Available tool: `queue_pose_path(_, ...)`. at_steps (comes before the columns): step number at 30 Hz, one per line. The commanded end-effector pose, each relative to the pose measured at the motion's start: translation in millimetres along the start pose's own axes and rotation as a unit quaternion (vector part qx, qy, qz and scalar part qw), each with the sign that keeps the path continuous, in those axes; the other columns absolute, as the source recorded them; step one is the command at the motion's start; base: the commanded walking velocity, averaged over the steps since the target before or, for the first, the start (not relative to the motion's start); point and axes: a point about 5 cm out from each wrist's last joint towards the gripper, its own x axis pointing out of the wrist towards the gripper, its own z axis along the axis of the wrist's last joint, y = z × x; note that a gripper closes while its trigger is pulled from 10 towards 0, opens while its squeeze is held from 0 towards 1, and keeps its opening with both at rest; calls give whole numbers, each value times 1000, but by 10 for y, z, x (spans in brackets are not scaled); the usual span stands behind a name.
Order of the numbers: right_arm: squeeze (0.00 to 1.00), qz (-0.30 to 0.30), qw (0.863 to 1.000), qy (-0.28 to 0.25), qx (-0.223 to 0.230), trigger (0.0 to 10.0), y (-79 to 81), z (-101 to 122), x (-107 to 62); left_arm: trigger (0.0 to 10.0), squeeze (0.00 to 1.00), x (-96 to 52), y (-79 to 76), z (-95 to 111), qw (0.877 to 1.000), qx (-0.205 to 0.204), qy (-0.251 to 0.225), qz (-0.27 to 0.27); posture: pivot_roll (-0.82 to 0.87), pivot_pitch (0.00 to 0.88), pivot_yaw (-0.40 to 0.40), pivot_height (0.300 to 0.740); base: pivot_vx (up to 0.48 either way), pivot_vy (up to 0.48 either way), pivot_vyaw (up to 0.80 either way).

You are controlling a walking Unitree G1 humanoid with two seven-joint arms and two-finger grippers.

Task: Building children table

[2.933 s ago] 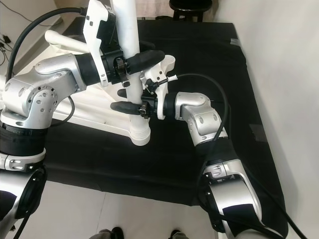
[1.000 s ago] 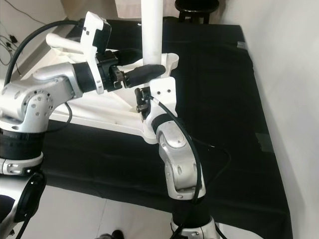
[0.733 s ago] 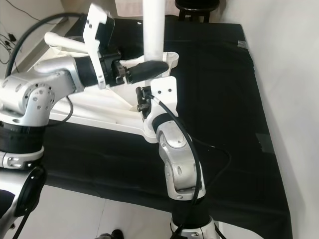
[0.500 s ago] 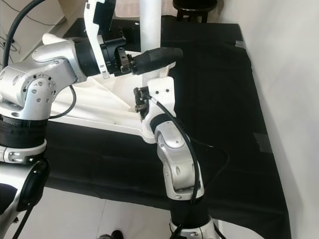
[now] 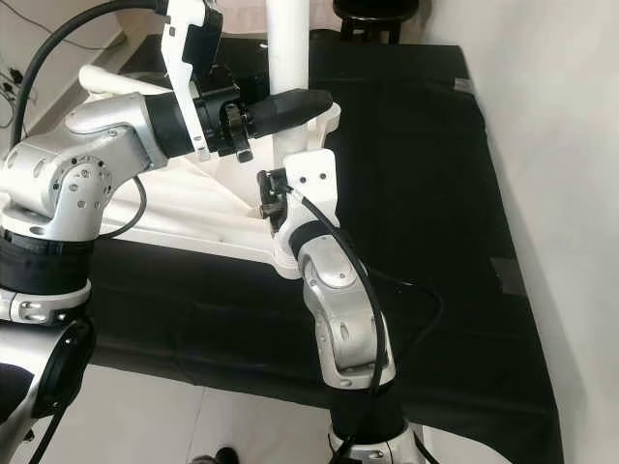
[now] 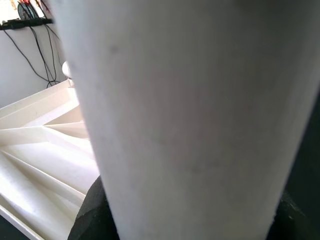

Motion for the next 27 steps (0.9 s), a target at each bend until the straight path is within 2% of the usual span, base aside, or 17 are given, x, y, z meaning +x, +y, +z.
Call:
queue_pose_path(1, 0, 11, 993, 107, 51, 0, 35, -399, -17, 0, 0, 15, 4, -23, 1000, -10, 1, -2, -39, 254, 53, 740, 0, 0, 0)
queue_pose_path(4, 0, 19, 993, 105, 54, 0, 44, -392, -14, 0, 0, 17, 4, -23, 1000, -10, 1, -2, -39, 254, 53, 740, 0, 0, 0)
queue_pose_path(5, 0, 43, 993, 92, 60, 10000, 61, -355, -1, 0, 0, 22, 3, -26, 1000, -11, 1, -2, -36, 254, 54, 740, 0, 0, 0)
queue_pose_path(6, 1000, 72, 993, 72, 58, 10000, 56, -284, 27, 0, 0, 26, -2, -32, 1000, -12, 1, -2, -33, 255, 54, 740, 0, 0, 0)
queue_pose_path(9, 1000, 185, 981, 36, 45, 10000, 8, -76, 124, 0, 0, 31, -16, -57, 1000, -16, 1, -4, -34, 254, 51, 740, 0, 0, 0)
queue_pose_path(10, 1000, 185, 981, 36, 45, 10000, 8, -76, 124, 0, 0, 31, -16, -57, 1000, -16, 1, -4, -34, 254, 51, 740, 0, 0, 0)
queue_pose_path(12, 1000, 256, 966, 30, 14, 10000, -42, 12, 177, 0, 0, 32, -22, -70, 1000, -18, 0, -5, -33, 254, 51, 740, 0, 0, 0)
queue_pose_path(13, 1000, 256, 966, 30, 14, 10000, -42, 12, 177, 0, 0, 32, -22, -70, 1000, -18, 0, -5, -33, 254, 51, 740, 0, 0, 0)
queue_pose_path(15, 1000, 329, 943, 36, -11, 10000, -91, 72, 227, 0, 0, 37, -36, -73, 1000, -20, -1, -7, -35, 255, 50, 740, 0, 0, 0)
queue_pose_path(16, 1000, 329, 943, 36, -11, 10000, -91, 72, 227, 0, 0, 37, -36, -73, 1000, -20, -1, -7, -35, 255, 50, 740, 0, 0, 0)
queue_pose_path(17, 0, 351, 935, 37, -25, 10000, -118, 106, 268, 0, 0, 44, -46, -74, 1000, -21, -1, -9, -30, 257, 49, 740, 0, 0, 0)
queue_pose_path(18, 0, 382, 923, 37, -25, 10000, -121, 154, 302, 0, 0, 51, -53, -76, 1000, -22, -2, -10, -30, 257, 48, 740, 0, 0, 0)
queue_pose_path(22, 0, 400, 916, 36, -23, 10000, -122, 188, 323, 0, 0, 56, -57, -78, 1000, -23, -2, -10, -30, 257, 48, 740, 0, 0, 0)
queue_pose_path(23, 0, 428, 903, 36, -21, 10000, -109, 222, 350, 0, 0, 62, -62, -77, 1000, -24, -3, -11, -26, 265, 48, 740, 0, 0, 0)
queue_pose_path(24, 0, 443, 895, 37, -19, 4667, -91, 235, 381, 0, 0, 66, -67, -78, 1000, -25, -4, -12, -24, 265, 48, 740, 0, 0, 0)
queue_pose_path(25, 0, 459, 887, 42, -19, 0, -62, 222, 397, 0, 0, 68, -71, -76, 1000, -26, -5, -12, -18, 273, 46, 740, 0, 0, 0)
queue_pose_path(27, 0, 496, 866, 55, -24, 0, -21, 170, 394, 0, 0, 65, -74, -73, 1000, -29, -6, -12, -17, 275, 46, 740, 0, 0, 0)
